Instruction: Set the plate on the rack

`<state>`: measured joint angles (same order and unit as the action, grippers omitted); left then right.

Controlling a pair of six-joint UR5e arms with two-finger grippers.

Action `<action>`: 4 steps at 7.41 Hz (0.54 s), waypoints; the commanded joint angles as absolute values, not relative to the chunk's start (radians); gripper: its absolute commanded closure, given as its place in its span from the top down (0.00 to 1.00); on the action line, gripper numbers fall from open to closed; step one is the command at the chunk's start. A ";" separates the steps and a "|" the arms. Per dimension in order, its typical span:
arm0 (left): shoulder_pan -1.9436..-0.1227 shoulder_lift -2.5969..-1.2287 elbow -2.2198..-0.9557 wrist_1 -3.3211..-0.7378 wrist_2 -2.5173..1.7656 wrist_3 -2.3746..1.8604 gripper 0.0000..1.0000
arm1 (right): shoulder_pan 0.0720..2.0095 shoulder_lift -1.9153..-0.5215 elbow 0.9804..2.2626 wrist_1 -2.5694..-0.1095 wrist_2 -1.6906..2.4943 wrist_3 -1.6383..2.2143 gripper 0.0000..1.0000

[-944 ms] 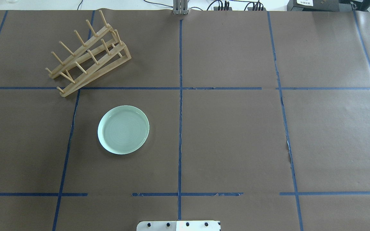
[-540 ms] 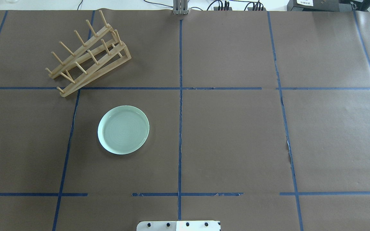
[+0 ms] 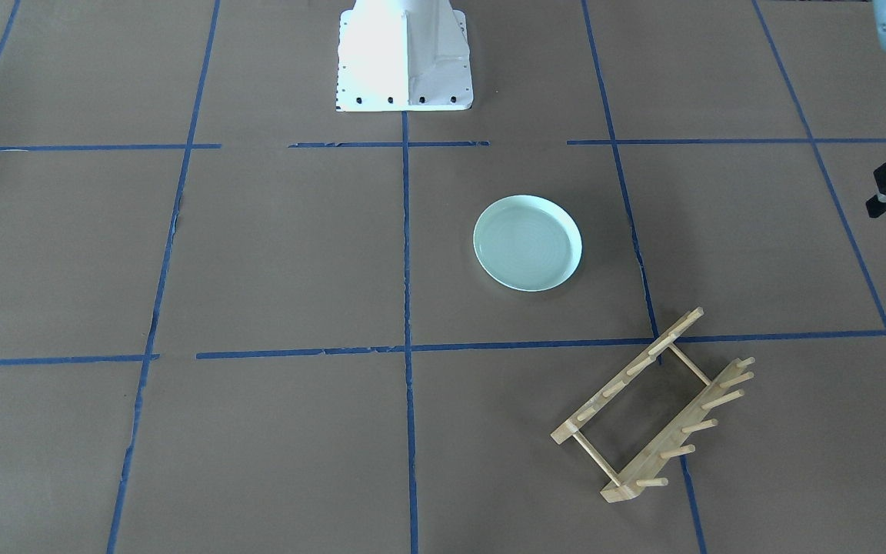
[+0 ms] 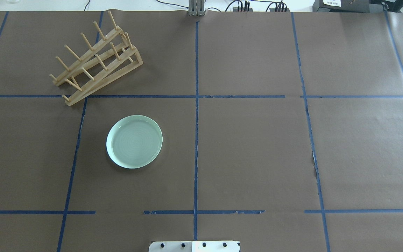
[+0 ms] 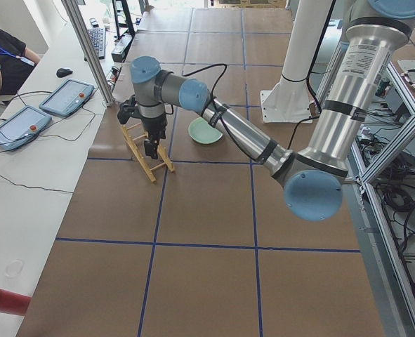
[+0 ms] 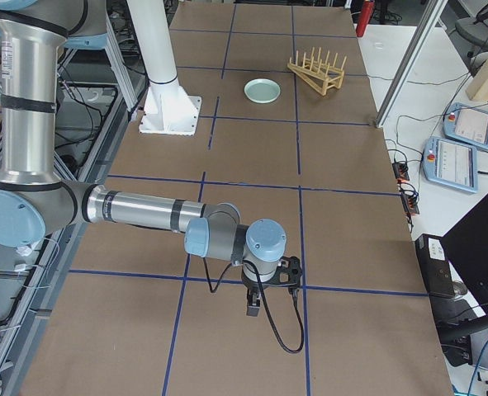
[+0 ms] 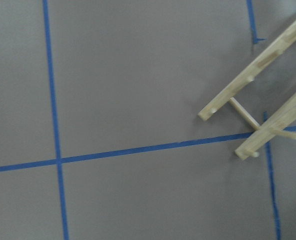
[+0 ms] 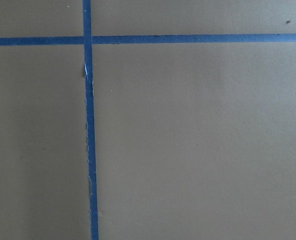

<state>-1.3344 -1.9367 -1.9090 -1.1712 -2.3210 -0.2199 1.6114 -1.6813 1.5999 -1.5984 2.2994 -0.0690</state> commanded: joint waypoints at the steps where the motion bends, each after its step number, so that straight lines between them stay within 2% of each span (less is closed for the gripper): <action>1: -1.167 -2.057 -1.954 -1.137 -2.316 -0.474 1.00 | 1.612 -1.681 1.600 -1.598 2.299 -0.069 1.00; 4: -0.963 -2.167 -1.954 -1.178 -2.262 -0.843 1.00 | 1.611 -1.681 1.600 -1.598 2.299 -0.069 1.00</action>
